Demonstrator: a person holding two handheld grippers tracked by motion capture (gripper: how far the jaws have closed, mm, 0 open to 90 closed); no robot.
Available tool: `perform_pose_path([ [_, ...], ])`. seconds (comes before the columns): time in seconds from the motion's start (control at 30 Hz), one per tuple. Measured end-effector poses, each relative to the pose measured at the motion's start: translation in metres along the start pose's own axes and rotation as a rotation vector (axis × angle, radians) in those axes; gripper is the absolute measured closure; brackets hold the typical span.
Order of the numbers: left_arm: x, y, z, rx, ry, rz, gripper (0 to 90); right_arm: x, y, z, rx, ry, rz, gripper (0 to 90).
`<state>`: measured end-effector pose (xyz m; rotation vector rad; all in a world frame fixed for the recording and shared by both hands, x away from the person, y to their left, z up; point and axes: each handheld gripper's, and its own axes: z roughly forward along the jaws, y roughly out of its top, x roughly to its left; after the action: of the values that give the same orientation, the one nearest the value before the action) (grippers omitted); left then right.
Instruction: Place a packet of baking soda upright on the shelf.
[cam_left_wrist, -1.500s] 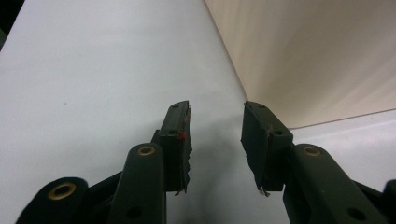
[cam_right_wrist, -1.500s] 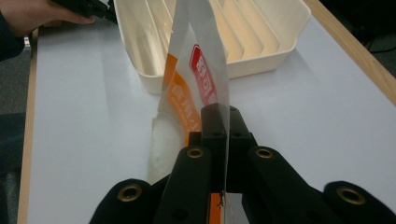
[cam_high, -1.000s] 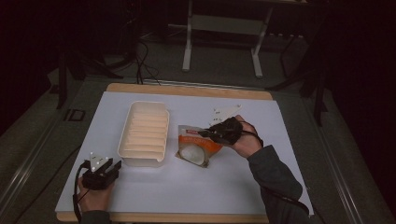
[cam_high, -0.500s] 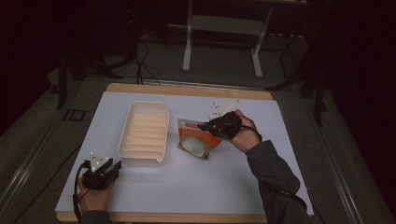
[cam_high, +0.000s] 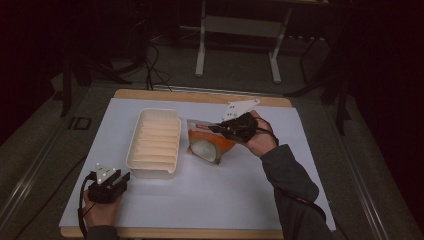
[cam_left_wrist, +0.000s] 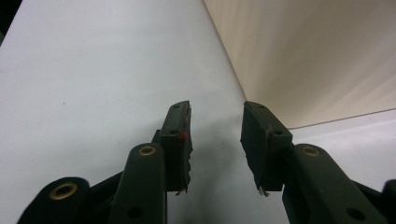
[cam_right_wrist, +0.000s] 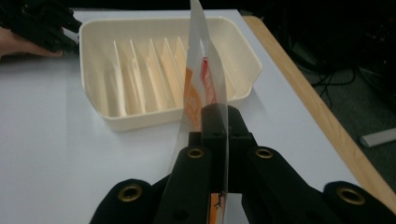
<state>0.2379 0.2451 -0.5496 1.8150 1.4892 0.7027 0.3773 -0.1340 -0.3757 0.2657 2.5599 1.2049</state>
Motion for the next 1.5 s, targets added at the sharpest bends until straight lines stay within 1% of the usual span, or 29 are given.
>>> perform_pose_path([
  [0.1, 0.0, 0.0, 0.0, -0.002, 0.0, -0.002, 62.6, 0.0, 0.005, -0.001, -0.011, -0.008, -0.008, 90.0],
  [0.17, 0.0, 0.0, 0.0, -0.003, 0.0, -0.003, 63.4, -0.001, 0.006, -0.002, -0.013, -0.009, -0.007, 90.0],
  [0.43, 0.0, 0.0, -0.001, -0.008, -0.006, -0.008, 66.8, -0.001, 0.017, -0.001, -0.05, -0.018, -0.009, 90.0],
  [0.63, 0.0, 0.0, 0.0, -0.009, -0.008, -0.009, 66.6, 0.0, 0.023, 0.002, -0.062, -0.021, -0.014, 90.0],
  [0.77, 0.0, 0.0, 0.0, -0.01, -0.01, -0.01, 66.4, -0.001, 0.028, 0.004, -0.082, -0.024, -0.015, 90.0],
  [1.03, 0.0, 0.0, -0.001, -0.011, -0.01, -0.01, 66.3, -0.002, 0.036, 0.008, -0.102, -0.029, -0.021, 90.0],
  [1.33, 0.001, 0.0, -0.001, -0.011, -0.011, -0.012, 66.3, -0.002, 0.046, 0.018, -0.13, -0.014, -0.028, 90.0],
  [1.4, 0.001, 0.0, -0.001, -0.011, -0.011, -0.012, 66.2, -0.002, 0.048, 0.021, -0.133, -0.011, -0.024, 90.0],
  [1.5, 0.001, 0.0, -0.001, -0.013, -0.009, -0.013, 66.2, -0.001, 0.051, 0.029, -0.145, 0.006, -0.019, 90.0],
])
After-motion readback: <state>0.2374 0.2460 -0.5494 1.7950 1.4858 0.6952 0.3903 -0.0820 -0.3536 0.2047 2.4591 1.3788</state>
